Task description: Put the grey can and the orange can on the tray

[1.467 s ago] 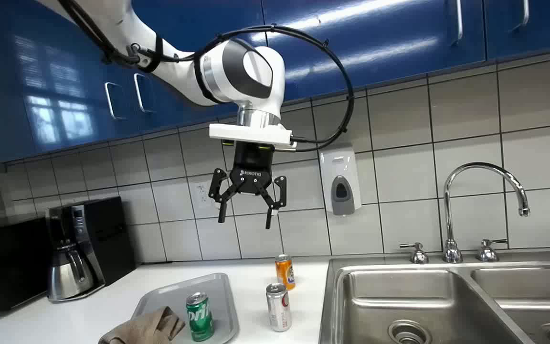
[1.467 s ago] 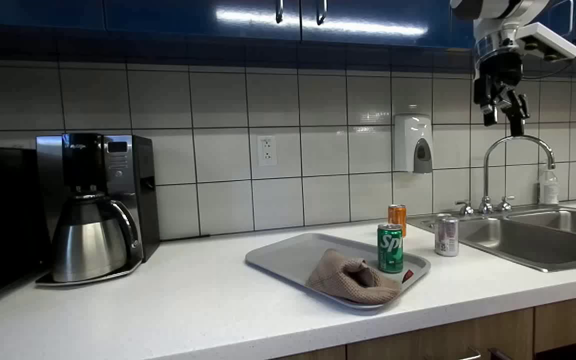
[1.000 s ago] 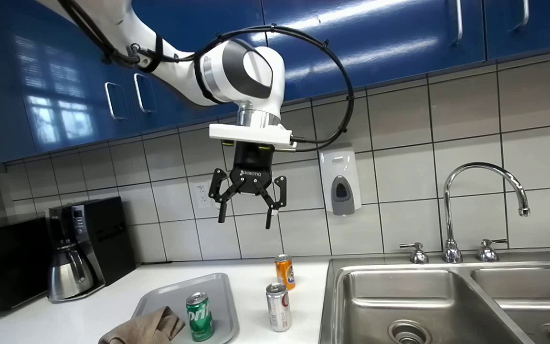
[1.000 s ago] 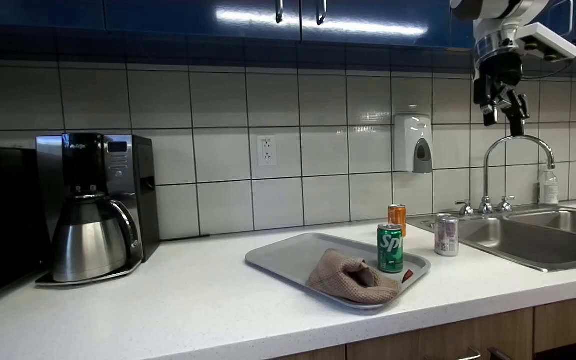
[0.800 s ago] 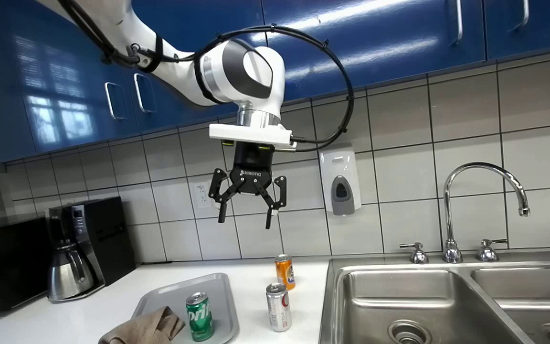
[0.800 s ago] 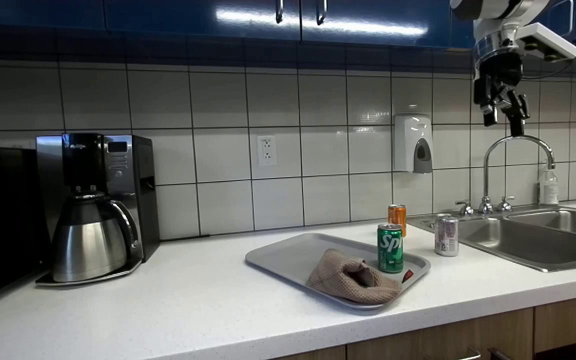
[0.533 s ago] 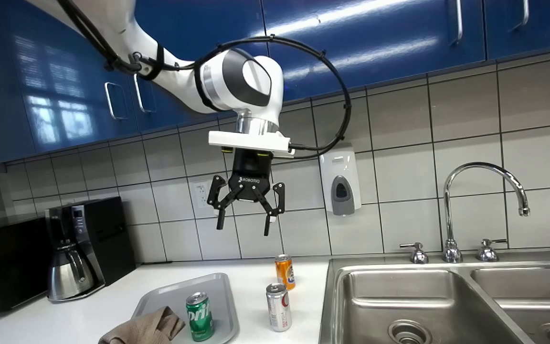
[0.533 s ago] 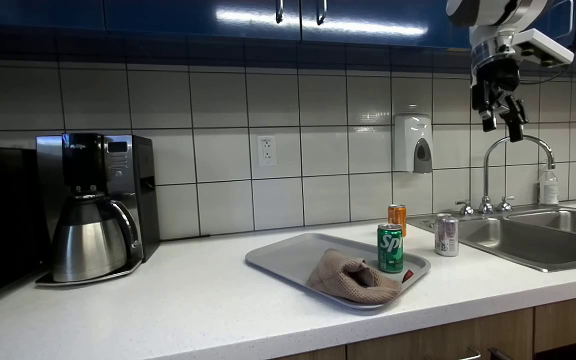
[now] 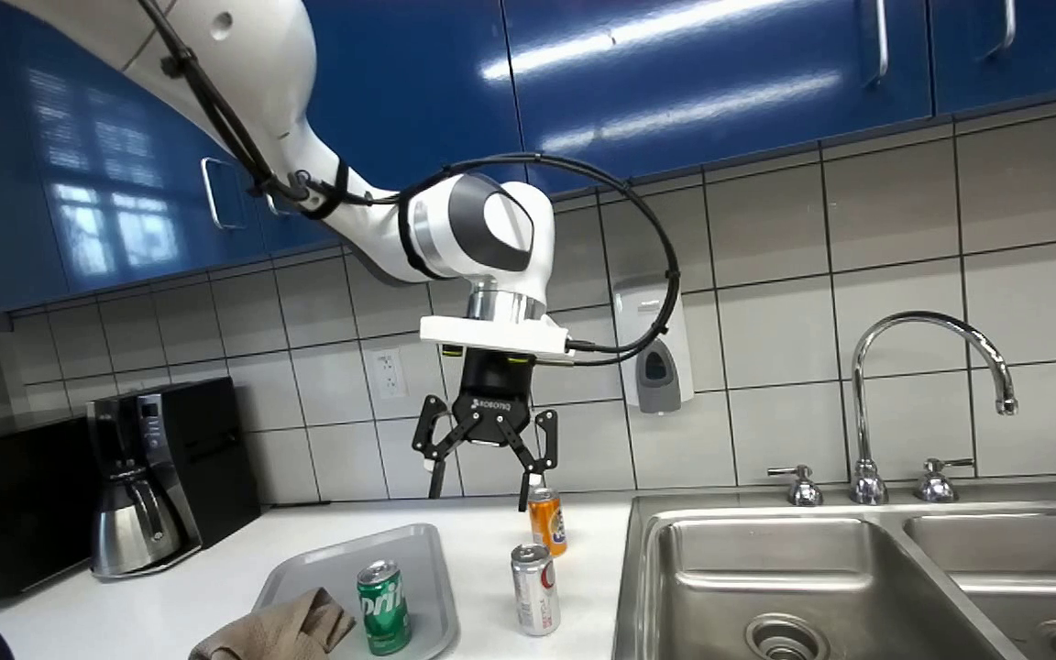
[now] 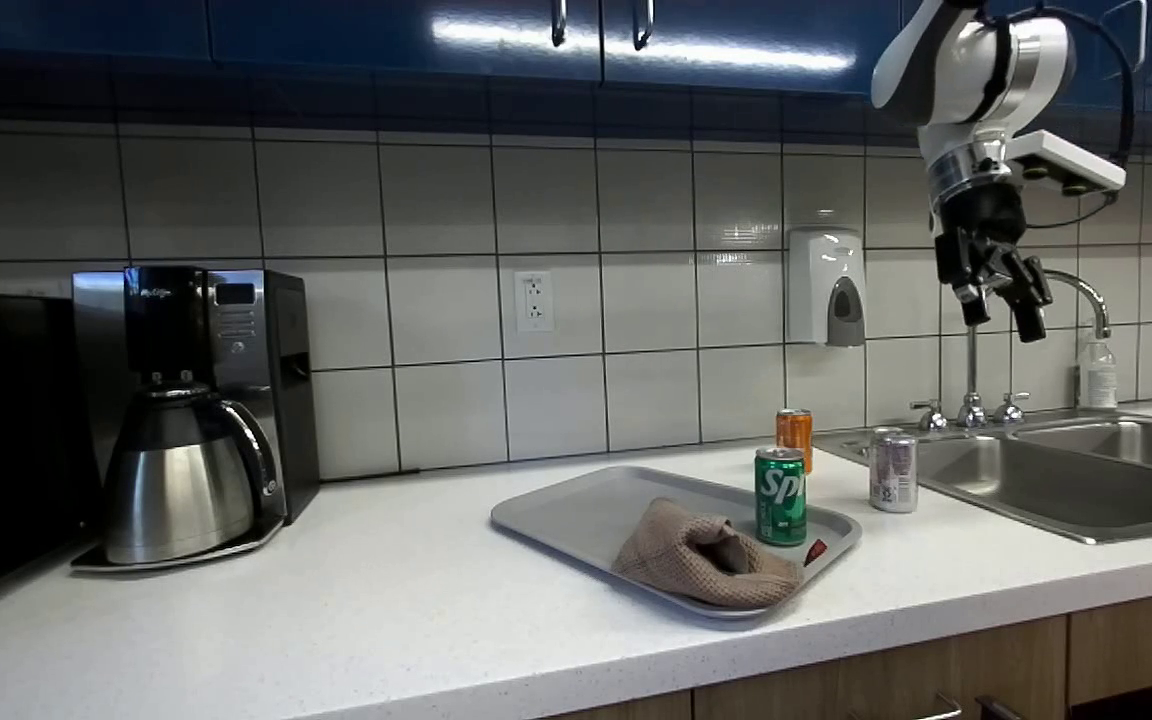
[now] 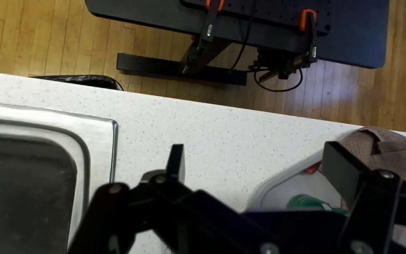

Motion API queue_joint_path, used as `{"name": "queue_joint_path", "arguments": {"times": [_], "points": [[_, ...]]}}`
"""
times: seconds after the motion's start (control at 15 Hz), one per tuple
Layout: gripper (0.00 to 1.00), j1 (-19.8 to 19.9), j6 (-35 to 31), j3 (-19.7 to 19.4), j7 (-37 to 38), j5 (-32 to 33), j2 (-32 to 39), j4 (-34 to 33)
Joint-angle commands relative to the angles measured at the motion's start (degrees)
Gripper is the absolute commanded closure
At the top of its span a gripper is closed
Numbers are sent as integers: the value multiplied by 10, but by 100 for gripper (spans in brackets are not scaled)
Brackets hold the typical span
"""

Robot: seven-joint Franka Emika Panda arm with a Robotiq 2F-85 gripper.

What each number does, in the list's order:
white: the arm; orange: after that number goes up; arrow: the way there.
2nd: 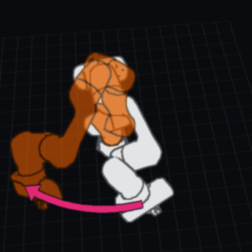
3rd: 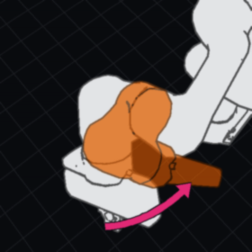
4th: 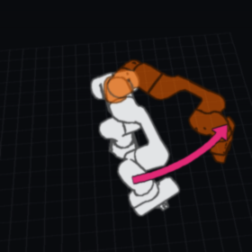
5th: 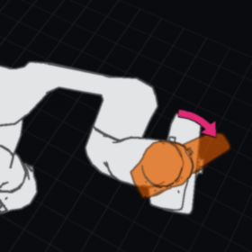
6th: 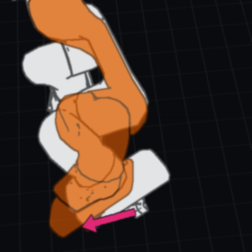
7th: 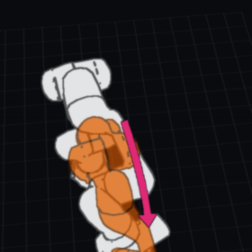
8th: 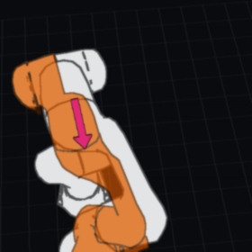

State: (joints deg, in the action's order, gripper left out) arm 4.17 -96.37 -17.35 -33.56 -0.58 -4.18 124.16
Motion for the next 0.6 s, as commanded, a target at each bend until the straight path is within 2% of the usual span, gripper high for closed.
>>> {"name": "queue_joint_path", "arguments": {"times": [0.0, 0.53], "points": [[0, 24, -21, 25, 18, 15, 28, 6], [0, 34, -108, 43, 30, -3, 90, -10]]}}
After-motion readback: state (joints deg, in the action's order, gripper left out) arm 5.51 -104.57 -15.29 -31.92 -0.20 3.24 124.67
